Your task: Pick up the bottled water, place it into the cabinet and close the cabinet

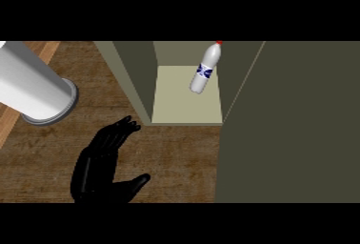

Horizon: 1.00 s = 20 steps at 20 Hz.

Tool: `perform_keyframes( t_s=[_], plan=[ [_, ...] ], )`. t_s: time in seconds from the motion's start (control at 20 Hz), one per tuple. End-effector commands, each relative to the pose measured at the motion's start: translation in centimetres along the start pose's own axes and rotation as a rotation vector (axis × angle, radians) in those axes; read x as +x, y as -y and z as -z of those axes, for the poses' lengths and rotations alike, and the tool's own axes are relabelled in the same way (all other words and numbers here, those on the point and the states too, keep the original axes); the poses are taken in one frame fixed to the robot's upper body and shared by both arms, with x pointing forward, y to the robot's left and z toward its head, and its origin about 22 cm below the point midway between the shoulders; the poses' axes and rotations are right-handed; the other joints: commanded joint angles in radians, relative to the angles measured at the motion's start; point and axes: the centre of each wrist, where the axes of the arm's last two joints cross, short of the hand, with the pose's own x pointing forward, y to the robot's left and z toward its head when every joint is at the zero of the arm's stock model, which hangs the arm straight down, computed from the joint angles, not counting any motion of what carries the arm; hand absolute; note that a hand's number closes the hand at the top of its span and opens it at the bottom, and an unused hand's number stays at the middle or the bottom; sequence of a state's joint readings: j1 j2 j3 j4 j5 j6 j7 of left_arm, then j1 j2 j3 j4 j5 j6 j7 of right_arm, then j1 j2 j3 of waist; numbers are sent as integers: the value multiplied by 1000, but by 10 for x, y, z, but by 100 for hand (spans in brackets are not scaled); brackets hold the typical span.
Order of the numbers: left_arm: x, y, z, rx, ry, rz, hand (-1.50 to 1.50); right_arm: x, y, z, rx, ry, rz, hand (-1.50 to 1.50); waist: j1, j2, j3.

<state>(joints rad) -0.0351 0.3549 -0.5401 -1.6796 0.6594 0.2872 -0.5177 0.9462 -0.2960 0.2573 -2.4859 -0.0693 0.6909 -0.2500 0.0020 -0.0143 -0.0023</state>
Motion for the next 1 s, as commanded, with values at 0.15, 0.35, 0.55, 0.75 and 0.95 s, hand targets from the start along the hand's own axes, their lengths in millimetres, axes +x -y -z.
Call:
perform_keyframes(
  t_s=[0.15,0.35,0.55,0.75,0.95],
  plan=[
    [31,-16,-29,48,13,-55,-150,48,-25,19,221,1,-71,150,6,0,-2],
    [47,-52,-45,87,9,-41,-150,51,-30,27,302,37,-80,150,21,-5,-7],
    [52,-64,-57,92,1,-47,-150,51,-31,34,348,29,-110,150,33,-5,-11],
    [65,-68,-59,96,-5,-51,-150,43,-38,39,378,37,-38,150,53,-5,-14],
    [76,-78,-62,80,-2,-49,-150,35,-50,42,310,81,114,150,58,2,-13]
  ],
)
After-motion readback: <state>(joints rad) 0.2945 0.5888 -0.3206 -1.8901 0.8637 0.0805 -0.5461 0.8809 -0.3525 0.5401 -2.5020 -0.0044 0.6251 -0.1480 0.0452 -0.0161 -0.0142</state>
